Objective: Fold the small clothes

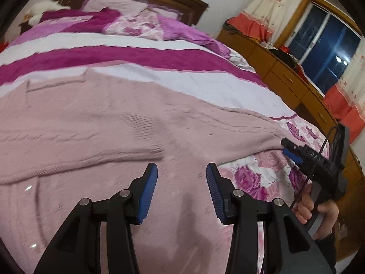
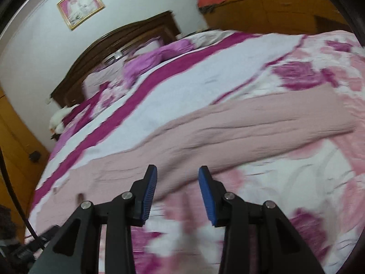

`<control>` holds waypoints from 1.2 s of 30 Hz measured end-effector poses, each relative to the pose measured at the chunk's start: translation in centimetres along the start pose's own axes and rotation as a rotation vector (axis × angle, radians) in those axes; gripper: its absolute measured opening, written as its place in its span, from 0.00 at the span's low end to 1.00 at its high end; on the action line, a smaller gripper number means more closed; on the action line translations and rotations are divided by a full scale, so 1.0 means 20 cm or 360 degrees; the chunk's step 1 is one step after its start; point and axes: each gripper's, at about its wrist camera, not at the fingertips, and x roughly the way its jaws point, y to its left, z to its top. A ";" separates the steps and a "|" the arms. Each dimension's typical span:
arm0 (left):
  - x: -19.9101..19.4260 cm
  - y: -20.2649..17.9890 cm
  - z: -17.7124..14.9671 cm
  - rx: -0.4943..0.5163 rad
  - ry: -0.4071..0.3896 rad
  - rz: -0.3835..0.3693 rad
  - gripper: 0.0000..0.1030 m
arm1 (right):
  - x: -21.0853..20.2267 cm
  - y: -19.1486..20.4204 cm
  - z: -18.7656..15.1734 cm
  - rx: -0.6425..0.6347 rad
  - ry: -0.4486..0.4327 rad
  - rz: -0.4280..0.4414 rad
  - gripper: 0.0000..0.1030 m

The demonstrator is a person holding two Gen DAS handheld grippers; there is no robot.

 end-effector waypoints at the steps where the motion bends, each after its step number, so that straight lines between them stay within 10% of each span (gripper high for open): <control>1: 0.02 -0.02 0.00 0.0009 0.0002 -0.0018 0.20 | -0.01 -0.05 0.00 0.0033 -0.0012 -0.0005 0.39; 16: 0.41 -0.11 -0.07 0.0014 -0.0029 -0.0118 0.23 | -0.05 -0.50 0.04 0.0626 -0.0173 0.0214 0.45; 22: 0.41 -0.06 -0.08 -0.0055 -0.0049 -0.0205 0.23 | -0.12 -0.58 0.07 0.0713 -0.0408 -0.0166 0.45; 26: 0.40 -0.04 -0.08 -0.0078 -0.0062 -0.0236 0.23 | -0.08 -0.74 0.11 0.0873 -0.0498 0.0009 0.37; 31: 0.40 -0.01 -0.09 -0.0114 -0.0075 -0.0278 0.23 | -0.05 -0.77 0.18 0.0791 -0.0494 0.0192 0.09; 36: 0.40 0.00 -0.09 -0.0137 -0.0082 -0.0302 0.23 | -0.11 -0.48 0.24 0.0354 -0.0528 0.0243 0.07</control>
